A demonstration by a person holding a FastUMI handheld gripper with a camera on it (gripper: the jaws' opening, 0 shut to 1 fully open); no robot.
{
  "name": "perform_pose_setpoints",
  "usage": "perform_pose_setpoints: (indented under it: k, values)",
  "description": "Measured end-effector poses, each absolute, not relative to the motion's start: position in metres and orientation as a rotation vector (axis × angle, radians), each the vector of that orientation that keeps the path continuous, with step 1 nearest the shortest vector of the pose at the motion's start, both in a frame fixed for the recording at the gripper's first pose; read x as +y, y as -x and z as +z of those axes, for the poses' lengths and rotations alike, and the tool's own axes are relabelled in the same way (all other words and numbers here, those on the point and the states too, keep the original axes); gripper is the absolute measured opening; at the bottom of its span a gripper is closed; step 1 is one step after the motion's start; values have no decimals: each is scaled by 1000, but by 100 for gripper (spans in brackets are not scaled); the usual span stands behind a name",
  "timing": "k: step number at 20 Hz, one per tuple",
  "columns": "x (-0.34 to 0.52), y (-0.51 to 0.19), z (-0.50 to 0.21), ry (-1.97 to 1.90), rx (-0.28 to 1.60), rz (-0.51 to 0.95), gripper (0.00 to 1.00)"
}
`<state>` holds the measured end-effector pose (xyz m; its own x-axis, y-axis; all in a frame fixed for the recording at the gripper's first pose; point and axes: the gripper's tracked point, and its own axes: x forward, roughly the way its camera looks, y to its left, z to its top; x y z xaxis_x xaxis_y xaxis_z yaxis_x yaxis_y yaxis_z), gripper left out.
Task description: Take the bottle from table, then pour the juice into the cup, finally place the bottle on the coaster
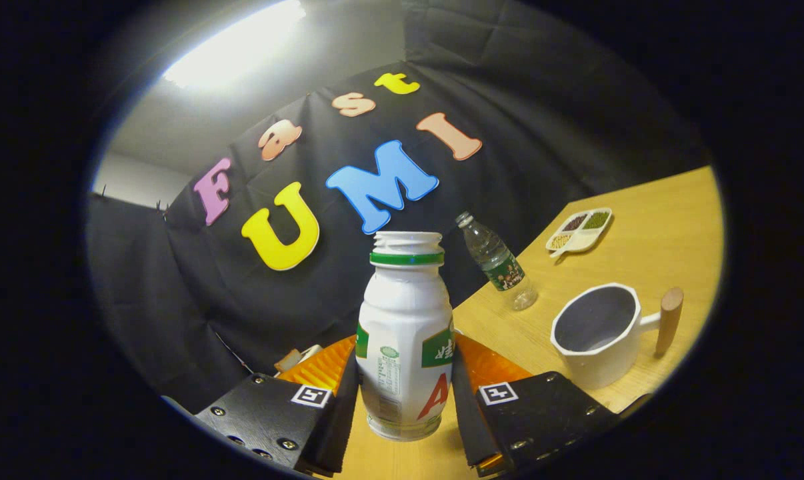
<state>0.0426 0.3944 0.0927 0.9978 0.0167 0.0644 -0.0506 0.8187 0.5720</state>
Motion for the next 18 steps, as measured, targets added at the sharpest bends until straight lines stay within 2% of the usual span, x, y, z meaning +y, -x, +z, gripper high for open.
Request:
perform_pose_setpoints:
  k: [7, 18]
  values:
    - [380, -43, 101, -137, -65, -131, 65]
    - [388, -73, 54, 29, 4, -97, 66]
